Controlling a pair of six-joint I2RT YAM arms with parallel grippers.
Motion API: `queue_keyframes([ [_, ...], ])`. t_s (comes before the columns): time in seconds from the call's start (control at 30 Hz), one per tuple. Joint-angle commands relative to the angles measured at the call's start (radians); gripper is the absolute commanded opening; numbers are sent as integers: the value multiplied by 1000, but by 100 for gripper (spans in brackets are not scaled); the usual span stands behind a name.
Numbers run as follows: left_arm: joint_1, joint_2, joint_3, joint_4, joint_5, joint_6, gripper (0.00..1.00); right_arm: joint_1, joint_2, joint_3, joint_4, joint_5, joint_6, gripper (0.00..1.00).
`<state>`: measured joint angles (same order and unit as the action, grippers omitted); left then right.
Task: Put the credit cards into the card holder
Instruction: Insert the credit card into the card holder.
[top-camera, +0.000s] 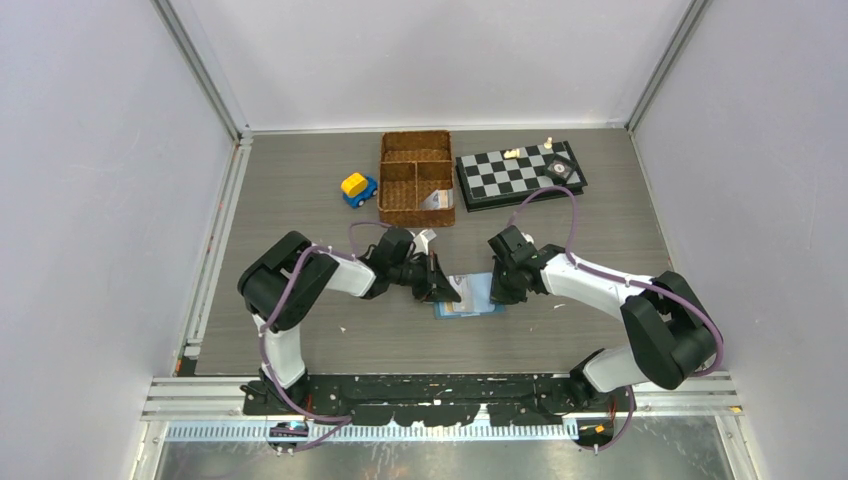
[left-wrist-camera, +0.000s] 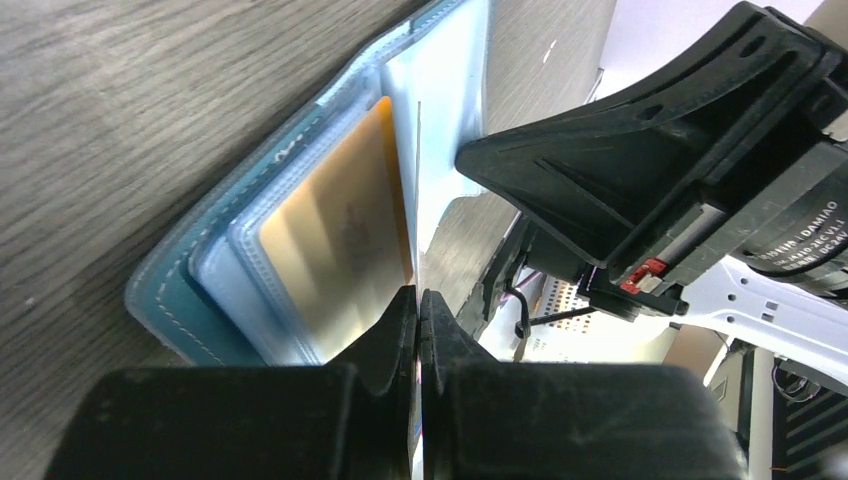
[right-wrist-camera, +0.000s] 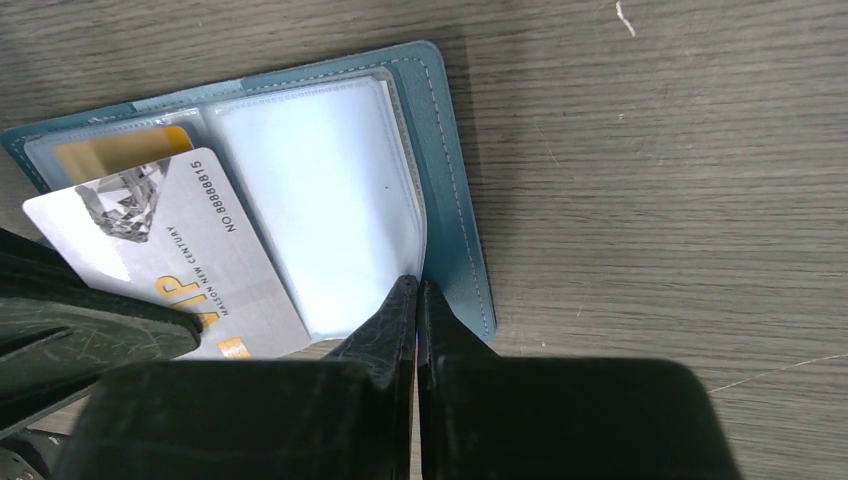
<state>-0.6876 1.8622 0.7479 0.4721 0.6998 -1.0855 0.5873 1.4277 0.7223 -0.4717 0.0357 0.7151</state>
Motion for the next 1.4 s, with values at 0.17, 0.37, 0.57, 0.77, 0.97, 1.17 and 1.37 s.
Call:
queue_keyframes([
  [0.17, -9, 25, 30, 40, -6, 7, 0, 1, 17, 25, -29, 58, 6, 2],
  [0.37, -9, 37, 31, 40, -13, 6, 0, 1, 17, 25, -31, 60, 5, 2],
  [0.57, -9, 50, 36, 36, -23, 8, 0, 2, 12, 26, -38, 66, 5, 2],
  [0.77, -9, 56, 37, 27, -42, 13, 0, 2, 7, 25, -43, 70, 6, 2],
  [0.97, -9, 64, 36, 20, -48, 22, 0, 2, 1, 22, -48, 73, 7, 2],
  [1.17, -9, 70, 37, 13, -60, 35, 0, 2, -4, 20, -51, 75, 8, 2],
  [1.37, -9, 84, 39, 25, -53, 29, 0, 2, -11, 19, -54, 75, 9, 1],
])
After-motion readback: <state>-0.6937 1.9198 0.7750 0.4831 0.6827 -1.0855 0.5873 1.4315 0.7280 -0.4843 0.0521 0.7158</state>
